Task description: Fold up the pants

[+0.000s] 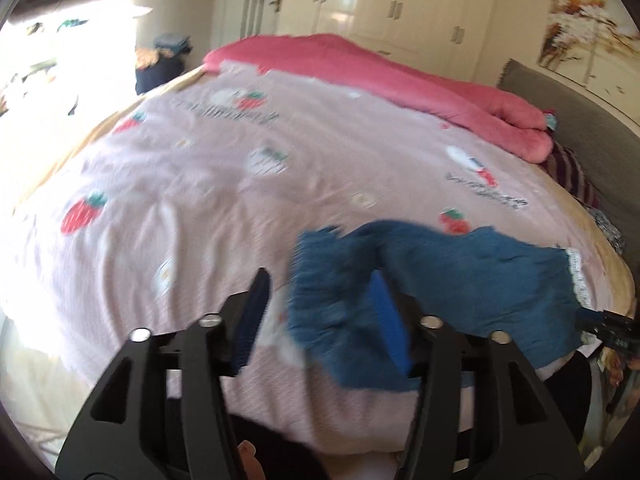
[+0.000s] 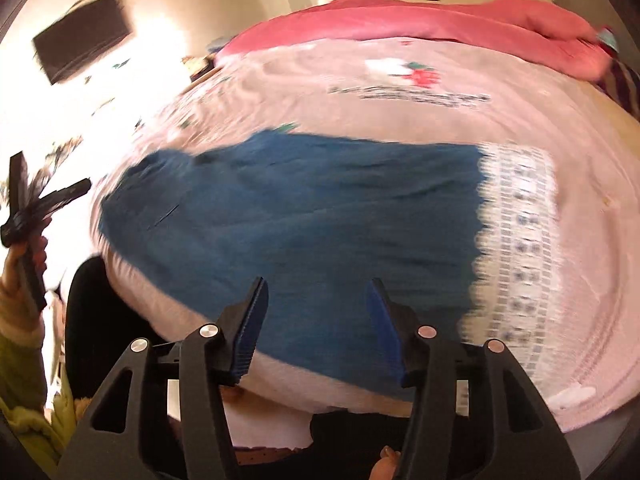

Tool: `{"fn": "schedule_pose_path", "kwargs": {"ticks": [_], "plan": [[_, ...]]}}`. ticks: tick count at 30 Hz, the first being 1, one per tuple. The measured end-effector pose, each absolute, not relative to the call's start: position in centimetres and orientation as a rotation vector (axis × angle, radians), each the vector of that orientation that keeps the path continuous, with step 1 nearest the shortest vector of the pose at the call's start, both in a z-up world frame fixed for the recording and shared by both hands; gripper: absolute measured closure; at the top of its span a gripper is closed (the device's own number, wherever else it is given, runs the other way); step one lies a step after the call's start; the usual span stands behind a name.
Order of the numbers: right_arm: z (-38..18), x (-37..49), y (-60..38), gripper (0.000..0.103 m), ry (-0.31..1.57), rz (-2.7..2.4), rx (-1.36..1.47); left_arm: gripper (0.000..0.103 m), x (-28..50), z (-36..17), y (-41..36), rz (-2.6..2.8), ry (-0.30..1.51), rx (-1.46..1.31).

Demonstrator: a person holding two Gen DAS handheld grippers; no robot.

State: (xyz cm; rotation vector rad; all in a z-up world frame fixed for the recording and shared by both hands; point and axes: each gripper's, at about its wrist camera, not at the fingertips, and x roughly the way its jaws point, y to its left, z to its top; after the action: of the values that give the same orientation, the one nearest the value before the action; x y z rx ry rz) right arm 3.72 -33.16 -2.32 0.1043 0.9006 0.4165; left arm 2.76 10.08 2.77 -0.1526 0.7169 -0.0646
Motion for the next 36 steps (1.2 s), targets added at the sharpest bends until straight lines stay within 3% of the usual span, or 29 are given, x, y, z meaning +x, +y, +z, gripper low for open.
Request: {"fn": "schedule_pose_path", "kwargs": {"ticks": [1,4,11,17,22,26,36], "plan": [[-2.4,4.0,-34.0,0.046,0.898,0.392,0.125,0.042,3.2,3.2,9.0,-0.089,0.709,-0.144],[-2.8,4.7,-35.7,0.04,0.909,0.338,0.144,0.04,4.8,3.6,4.8,-0.178,0.702,-0.115],[-4.8,4.4,-38.4,0.039,0.959,0.264,0.145,0.037,7.7,-0.4,-2.3,-0.223,0.783,0.023],[-2.8,4.0,-35.9,0.039,0.923,0.304,0.074,0.037,7.2,-5.4,0.2,-0.148,0.864,0.054],[1.3,7.4,-30.2,0.035,0.855,0.465,0.061,0.032,6.3,-3.4,1.4,-0.2,0.797,-0.042],[1.8,12.6,-24.6,0.034,0.898,0.539,0.006,0.024,7.2,-1.5,1.8,-0.16,0.734,-0.012],[-1.9,22.4,-18.9,0.035,1.155,0.571,0.034,0.024,7.0,-4.5,3.8,-0.122,0.755,0.024]]}}
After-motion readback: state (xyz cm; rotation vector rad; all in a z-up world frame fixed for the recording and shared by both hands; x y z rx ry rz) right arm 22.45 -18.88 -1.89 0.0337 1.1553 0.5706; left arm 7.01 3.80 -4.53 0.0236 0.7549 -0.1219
